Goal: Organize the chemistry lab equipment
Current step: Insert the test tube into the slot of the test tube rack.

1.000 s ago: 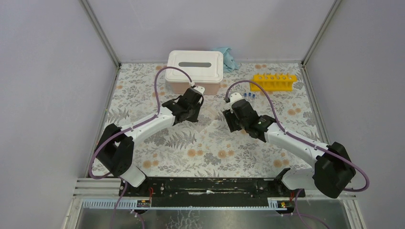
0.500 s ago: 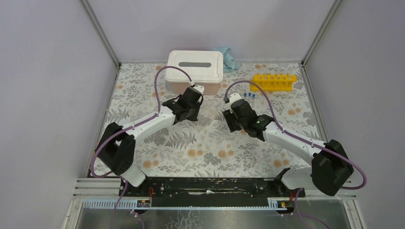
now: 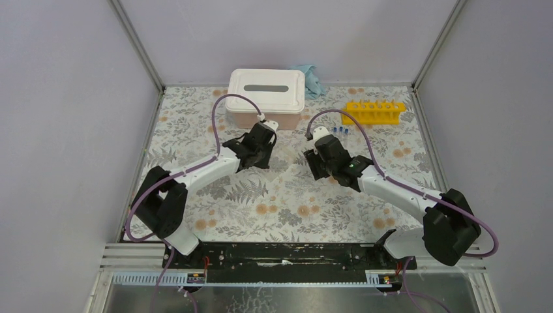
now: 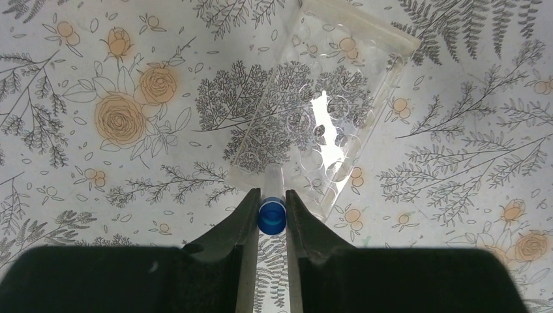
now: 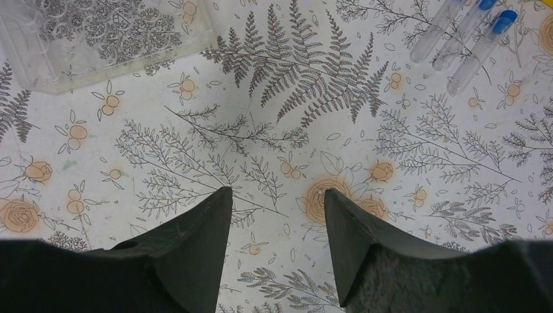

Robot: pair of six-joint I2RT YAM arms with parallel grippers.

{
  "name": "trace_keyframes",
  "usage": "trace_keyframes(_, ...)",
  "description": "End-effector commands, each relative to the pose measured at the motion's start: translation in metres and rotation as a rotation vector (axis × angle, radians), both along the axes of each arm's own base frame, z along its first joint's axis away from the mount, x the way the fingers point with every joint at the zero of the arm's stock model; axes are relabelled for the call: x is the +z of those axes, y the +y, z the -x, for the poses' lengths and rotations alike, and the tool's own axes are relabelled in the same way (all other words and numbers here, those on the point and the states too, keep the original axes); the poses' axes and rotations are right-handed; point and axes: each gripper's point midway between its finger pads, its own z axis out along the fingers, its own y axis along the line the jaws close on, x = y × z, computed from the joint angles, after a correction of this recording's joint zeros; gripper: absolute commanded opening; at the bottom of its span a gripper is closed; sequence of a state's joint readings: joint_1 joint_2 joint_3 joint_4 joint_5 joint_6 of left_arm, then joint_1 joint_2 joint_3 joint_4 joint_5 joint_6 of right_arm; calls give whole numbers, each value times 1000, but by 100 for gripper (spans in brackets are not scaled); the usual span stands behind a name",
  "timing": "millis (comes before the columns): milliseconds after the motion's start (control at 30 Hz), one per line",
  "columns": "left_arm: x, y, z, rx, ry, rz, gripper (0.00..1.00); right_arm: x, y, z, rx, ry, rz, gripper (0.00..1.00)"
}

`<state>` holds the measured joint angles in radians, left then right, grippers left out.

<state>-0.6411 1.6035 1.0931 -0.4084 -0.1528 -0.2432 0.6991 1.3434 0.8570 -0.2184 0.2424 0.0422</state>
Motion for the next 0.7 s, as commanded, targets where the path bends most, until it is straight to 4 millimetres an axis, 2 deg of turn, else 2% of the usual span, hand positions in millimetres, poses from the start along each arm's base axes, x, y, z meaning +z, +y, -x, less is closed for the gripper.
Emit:
trace_keyframes(0,-4,-1,-4,4,-24,21,15,24,10,-17,1,-64,-50,61)
trace_keyframes(400,-12,3,2,21,-30,35,21,21,10,-15,3,-56,-46,61)
trace_keyframes(567,-11,5,2,30,-39,40,31,20,11,-15,4,-52,-48,61)
trace_keyframes(667,-9,5,2,34,-46,44,33,20,11,-15,2,-51,-48,61)
